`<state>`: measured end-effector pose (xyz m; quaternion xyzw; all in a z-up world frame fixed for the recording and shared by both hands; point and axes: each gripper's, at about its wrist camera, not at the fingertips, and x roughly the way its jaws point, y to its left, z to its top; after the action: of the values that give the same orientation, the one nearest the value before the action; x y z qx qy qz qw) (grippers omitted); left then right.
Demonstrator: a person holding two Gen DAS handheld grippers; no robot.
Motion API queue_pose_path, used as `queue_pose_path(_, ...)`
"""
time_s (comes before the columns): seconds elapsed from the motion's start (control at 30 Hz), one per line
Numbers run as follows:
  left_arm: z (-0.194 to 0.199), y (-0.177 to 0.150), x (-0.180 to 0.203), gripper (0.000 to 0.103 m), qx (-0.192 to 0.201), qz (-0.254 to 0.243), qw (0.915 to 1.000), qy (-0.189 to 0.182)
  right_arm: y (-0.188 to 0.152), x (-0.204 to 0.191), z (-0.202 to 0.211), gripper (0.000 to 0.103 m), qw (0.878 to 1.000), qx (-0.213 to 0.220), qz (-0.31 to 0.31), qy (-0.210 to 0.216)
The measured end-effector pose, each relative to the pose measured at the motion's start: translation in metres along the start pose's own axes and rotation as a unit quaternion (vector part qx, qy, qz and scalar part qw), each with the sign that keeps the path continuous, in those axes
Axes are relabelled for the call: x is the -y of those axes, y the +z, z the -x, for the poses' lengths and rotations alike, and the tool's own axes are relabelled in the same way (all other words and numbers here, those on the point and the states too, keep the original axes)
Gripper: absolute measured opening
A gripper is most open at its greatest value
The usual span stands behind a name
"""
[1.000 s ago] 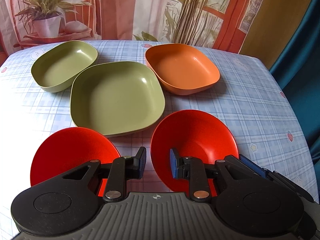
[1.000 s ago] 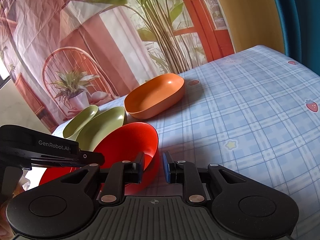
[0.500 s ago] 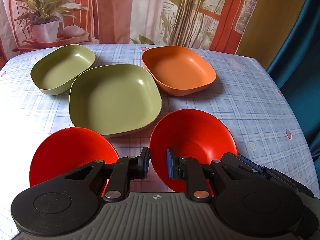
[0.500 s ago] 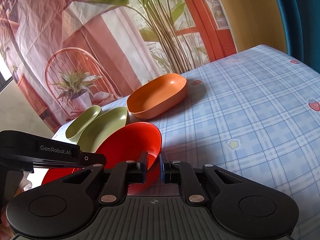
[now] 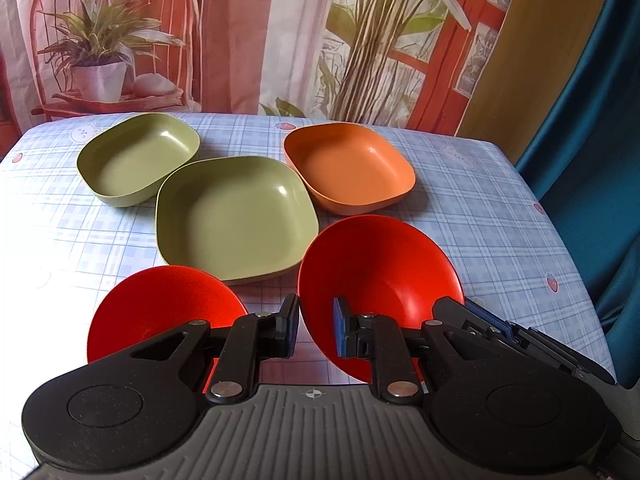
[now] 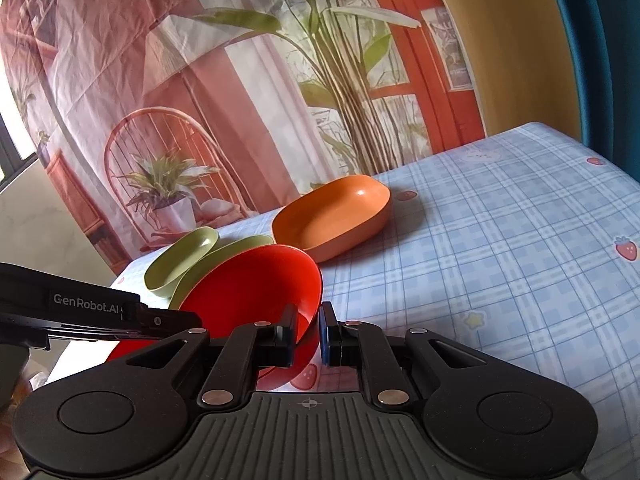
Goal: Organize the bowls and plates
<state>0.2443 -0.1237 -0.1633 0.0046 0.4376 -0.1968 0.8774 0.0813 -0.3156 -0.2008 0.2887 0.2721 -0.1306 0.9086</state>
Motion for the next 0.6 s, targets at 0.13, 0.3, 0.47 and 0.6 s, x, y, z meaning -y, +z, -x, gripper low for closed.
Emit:
queue_pose_path(0.13,0.010,-0.001,-0.008,0.020,0.009,0.008,0.9999,-0.002,0.004,-0.013,0.004,0.012,1.000,0.003,0.014,0.003)
queue_pose_path(0.3,0.026,-0.004,-0.023,0.020,0.027,0.023,0.9994,-0.001,0.009,-0.037,0.007,0.012,0.999,0.005,0.042,0.010)
queue_pose_path(0.47,0.044,-0.006,-0.041,0.020,0.043,0.047,0.9979,-0.015,0.017,-0.057,0.009,0.012,0.998,-0.001,0.054,0.023)
queue_pose_path(0.6,0.057,-0.007,-0.054,0.020,0.058,0.058,0.9966,-0.012,0.022,-0.075,0.007,0.012,0.997,-0.006,0.070,0.030)
